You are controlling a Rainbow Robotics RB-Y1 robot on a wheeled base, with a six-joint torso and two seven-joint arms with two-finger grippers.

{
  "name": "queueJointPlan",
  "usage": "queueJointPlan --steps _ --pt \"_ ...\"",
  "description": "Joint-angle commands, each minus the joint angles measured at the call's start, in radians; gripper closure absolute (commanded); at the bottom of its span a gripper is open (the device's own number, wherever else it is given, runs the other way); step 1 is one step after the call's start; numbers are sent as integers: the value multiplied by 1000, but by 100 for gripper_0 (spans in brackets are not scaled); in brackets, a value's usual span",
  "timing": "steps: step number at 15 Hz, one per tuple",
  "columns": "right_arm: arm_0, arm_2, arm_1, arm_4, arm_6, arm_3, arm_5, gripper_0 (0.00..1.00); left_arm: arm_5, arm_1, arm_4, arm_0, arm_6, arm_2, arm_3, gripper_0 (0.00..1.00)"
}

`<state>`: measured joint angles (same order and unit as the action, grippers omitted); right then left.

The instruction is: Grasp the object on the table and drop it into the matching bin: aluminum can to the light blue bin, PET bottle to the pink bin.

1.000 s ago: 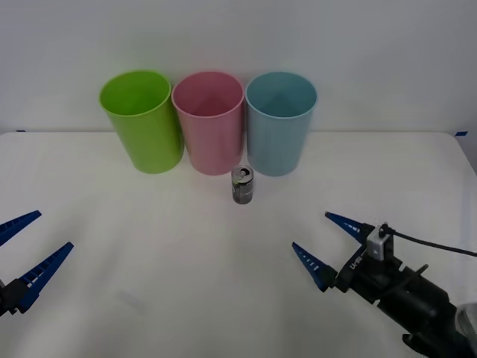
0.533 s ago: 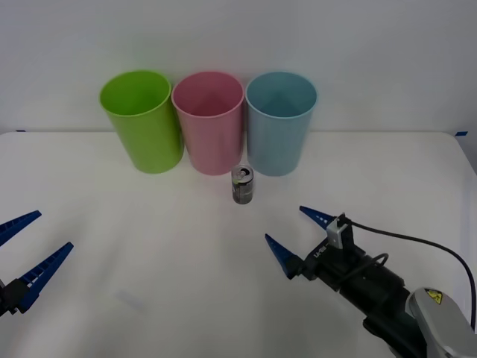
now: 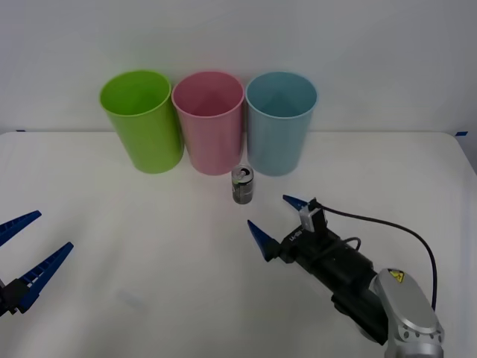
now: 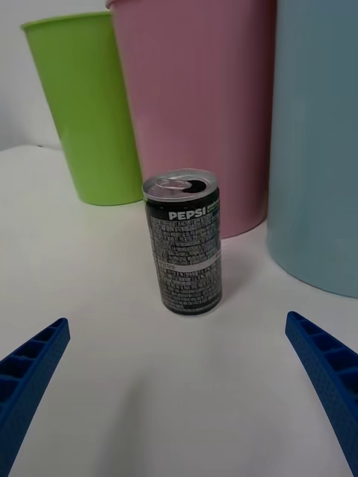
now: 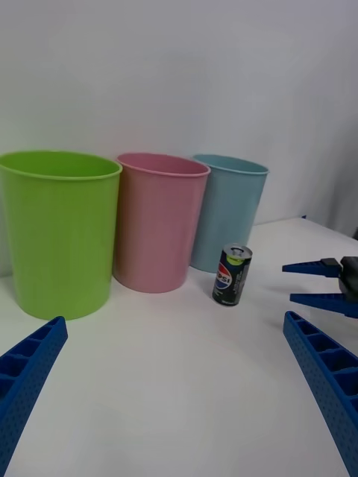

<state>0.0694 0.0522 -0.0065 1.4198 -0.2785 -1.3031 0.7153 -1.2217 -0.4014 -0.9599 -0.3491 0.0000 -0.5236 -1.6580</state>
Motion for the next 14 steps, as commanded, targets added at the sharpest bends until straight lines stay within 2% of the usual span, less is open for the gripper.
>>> queueJointPlan --steps 1,14 --pt "50 -5 20 4 -10 50 -50 0 0 0 0 0 0 0 0 0" --pt "290 -25 24 19 -53 300 -238 0 0 0 0 0 0 0 0 0"
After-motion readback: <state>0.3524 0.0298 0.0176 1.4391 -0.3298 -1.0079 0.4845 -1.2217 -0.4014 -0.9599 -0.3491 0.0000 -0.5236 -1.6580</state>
